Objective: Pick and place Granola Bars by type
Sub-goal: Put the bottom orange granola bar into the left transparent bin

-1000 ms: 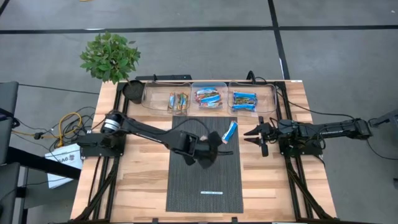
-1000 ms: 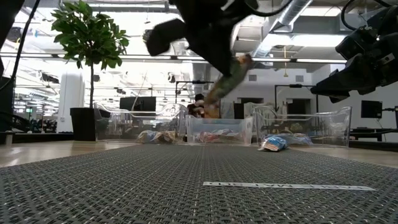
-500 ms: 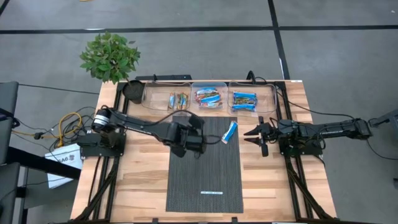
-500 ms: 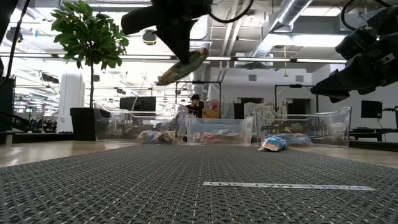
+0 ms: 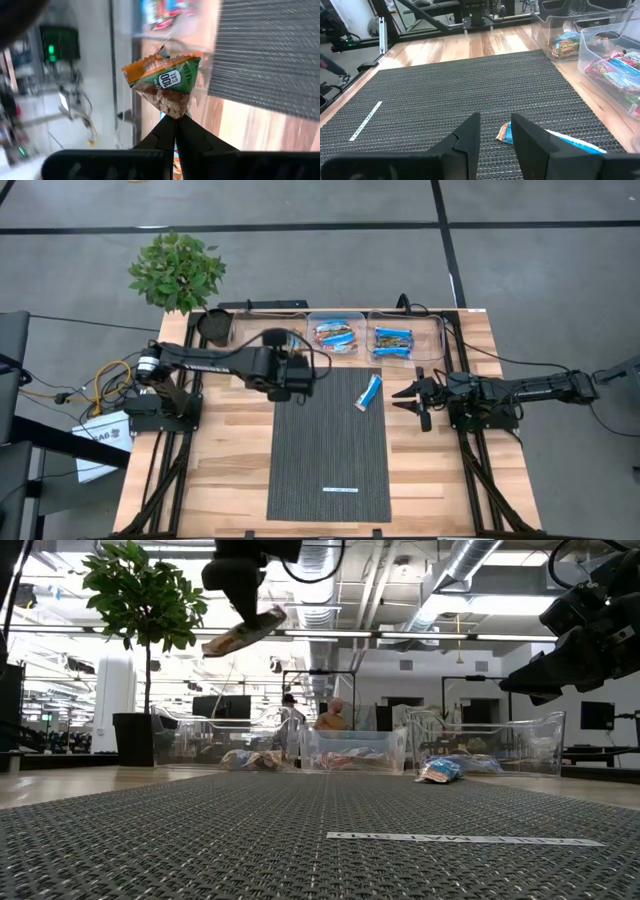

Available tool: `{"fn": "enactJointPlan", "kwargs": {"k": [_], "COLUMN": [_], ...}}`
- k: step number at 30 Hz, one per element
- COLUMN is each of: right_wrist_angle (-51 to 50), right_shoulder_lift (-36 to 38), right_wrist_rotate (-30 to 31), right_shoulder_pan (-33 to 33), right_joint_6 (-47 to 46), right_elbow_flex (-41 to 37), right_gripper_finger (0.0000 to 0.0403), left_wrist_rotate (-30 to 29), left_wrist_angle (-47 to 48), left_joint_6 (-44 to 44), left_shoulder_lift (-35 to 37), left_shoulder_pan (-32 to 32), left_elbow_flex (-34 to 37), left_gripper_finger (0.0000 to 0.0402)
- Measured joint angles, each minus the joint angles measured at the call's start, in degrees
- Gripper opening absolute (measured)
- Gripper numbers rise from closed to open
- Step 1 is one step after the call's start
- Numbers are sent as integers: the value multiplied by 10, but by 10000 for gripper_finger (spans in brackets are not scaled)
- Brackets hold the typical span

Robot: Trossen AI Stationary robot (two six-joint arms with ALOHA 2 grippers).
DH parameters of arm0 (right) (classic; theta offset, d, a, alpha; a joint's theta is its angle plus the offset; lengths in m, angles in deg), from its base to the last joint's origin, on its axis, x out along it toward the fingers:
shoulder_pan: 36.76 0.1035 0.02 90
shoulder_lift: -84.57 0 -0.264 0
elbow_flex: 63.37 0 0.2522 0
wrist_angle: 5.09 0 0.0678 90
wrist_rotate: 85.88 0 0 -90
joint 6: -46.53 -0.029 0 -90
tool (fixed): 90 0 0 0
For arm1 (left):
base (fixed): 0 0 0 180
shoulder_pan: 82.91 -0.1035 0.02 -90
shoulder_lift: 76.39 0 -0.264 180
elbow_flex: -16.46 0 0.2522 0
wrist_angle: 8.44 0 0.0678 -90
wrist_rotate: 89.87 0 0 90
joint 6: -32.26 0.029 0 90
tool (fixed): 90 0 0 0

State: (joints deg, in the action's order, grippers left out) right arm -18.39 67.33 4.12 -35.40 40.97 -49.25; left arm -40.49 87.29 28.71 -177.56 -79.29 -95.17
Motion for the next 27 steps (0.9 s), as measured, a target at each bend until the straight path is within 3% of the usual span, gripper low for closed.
{"fn": "enactJointPlan", "kwargs": {"k": [12,20,27], "right_wrist_angle": [0,0,0], "right_shoulder_lift": [0,0,0], "right_wrist_rotate": [0,0,0], "right_shoulder_pan": [0,0,0], "right_joint_6": [0,0,0], "right_elbow_flex": [0,0,0], "right_gripper_finger": [102,102,102], "left_wrist_rotate": [-120,-142,-144], "left_wrist_angle": [60,62,62], "left_joint_6": [-304,-450,-518], "left_shoulder_lift": [38,43,43], "left_shoulder_pan": [-38,-67,-96], "left_elbow_flex": [0,0,0], "left_gripper_finger": [2,2,2]}}
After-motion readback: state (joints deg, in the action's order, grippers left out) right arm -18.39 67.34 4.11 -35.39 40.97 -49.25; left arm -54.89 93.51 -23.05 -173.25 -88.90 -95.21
